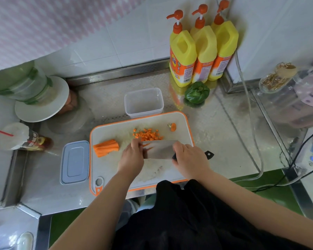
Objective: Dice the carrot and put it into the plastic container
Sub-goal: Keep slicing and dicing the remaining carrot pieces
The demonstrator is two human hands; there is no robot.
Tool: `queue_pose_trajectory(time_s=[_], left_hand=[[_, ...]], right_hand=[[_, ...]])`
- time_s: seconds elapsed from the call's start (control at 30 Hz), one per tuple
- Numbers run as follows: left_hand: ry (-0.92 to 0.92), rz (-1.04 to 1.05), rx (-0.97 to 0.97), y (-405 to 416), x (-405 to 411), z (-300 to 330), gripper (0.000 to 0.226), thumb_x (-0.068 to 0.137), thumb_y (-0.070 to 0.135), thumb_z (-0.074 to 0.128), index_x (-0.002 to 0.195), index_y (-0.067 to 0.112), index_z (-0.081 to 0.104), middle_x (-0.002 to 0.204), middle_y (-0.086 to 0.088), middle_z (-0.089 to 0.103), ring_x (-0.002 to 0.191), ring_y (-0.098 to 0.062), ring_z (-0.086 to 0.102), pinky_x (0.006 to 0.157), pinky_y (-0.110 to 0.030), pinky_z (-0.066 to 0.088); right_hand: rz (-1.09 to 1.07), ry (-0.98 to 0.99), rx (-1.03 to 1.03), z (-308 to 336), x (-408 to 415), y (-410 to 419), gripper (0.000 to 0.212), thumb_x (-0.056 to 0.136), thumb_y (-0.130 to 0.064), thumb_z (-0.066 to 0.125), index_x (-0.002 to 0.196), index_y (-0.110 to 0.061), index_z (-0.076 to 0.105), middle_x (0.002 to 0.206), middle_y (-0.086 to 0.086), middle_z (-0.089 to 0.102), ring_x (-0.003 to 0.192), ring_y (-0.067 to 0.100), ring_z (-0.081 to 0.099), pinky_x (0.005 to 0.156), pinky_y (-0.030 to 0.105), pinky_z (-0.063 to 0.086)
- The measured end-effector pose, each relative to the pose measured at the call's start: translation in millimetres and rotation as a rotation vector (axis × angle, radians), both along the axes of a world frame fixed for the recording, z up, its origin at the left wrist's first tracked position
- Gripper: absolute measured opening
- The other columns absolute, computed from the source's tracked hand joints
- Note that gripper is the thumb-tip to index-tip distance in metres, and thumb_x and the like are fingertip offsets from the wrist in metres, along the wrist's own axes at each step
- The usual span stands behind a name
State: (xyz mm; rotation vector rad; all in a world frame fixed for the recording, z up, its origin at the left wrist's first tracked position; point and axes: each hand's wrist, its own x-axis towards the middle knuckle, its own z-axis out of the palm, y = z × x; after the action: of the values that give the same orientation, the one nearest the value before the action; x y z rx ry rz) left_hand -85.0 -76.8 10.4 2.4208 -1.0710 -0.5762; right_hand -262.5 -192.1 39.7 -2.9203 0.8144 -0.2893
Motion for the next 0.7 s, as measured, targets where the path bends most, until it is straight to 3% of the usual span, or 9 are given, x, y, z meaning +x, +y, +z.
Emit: queue_pose_trajectory(time_s=[0.1,0.17,0.23,0.3,0.47,0.6,0.7], left_hand=[[-0.034,0.172,-0.12,-1,17,5,0.019,0.098,0.014,0.048,0.115,0.008,0.055,0.116,-0.015,0.063,0.107,-0.037,0.053,0.083,-0.04,0.04],[-0.132,0.259,-0.235,2,23,9,0.011,0.094,0.01,0.056,0.103,0.007,0.062,0.106,-0.01,0.066,0.101,-0.033,0.053,0.083,-0.033,0.036],[-0.19,0.362,-0.349,9,23,13,0.006,0.092,0.009,0.06,0.096,0.007,0.065,0.095,-0.007,0.065,0.092,-0.028,0.053,0.079,-0.027,0.033],[-0.118,0.505,-0.411,20,17,12,0.008,0.093,0.015,0.06,0.094,0.008,0.065,0.092,-0.002,0.061,0.088,-0.025,0.054,0.076,-0.032,0.039],[0.05,0.537,-0.143,52,-11,-20,0.013,0.093,0.025,0.06,0.091,0.014,0.066,0.09,0.008,0.056,0.094,-0.025,0.055,0.073,-0.034,0.04],[0.089,0.46,0.004,57,-17,-29,0.012,0.09,0.026,0.062,0.08,0.02,0.057,0.084,0.007,0.049,0.092,-0.026,0.051,0.077,-0.038,0.042],[0.063,0.424,0.012,60,-17,-29,0.011,0.089,0.027,0.063,0.083,0.017,0.064,0.081,0.009,0.049,0.089,-0.023,0.051,0.078,-0.037,0.042]], right_hand=[[-0.045,0.006,0.036,2,-3,-1,0.043,0.057,-0.017,0.077,0.084,-0.008,0.046,0.052,0.0,0.048,0.04,0.021,0.047,0.039,0.023,0.02],[-0.102,0.031,0.089,1,-5,-1,0.034,0.06,-0.018,0.074,0.083,-0.008,0.051,0.053,0.0,0.05,0.037,0.023,0.047,0.038,0.022,0.019],[-0.168,0.068,0.151,0,-7,2,0.027,0.07,-0.022,0.068,0.088,-0.009,0.052,0.056,0.001,0.055,0.037,0.027,0.046,0.04,0.024,0.022],[-0.22,0.129,0.276,2,-6,3,0.022,0.087,-0.025,0.055,0.102,-0.011,0.048,0.069,0.004,0.062,0.048,0.031,0.048,0.046,0.028,0.029],[-0.204,0.177,0.507,5,8,14,0.023,0.099,-0.035,0.04,0.111,-0.017,0.049,0.088,0.008,0.067,0.084,0.034,0.062,0.058,0.034,0.036],[-0.116,0.314,0.541,4,23,31,0.024,0.101,-0.032,0.037,0.104,-0.015,0.053,0.09,0.01,0.064,0.087,0.034,0.06,0.058,0.033,0.032],[-0.062,0.371,0.539,0,29,41,0.025,0.101,-0.033,0.036,0.102,-0.014,0.053,0.088,0.01,0.064,0.083,0.034,0.06,0.058,0.032,0.032]])
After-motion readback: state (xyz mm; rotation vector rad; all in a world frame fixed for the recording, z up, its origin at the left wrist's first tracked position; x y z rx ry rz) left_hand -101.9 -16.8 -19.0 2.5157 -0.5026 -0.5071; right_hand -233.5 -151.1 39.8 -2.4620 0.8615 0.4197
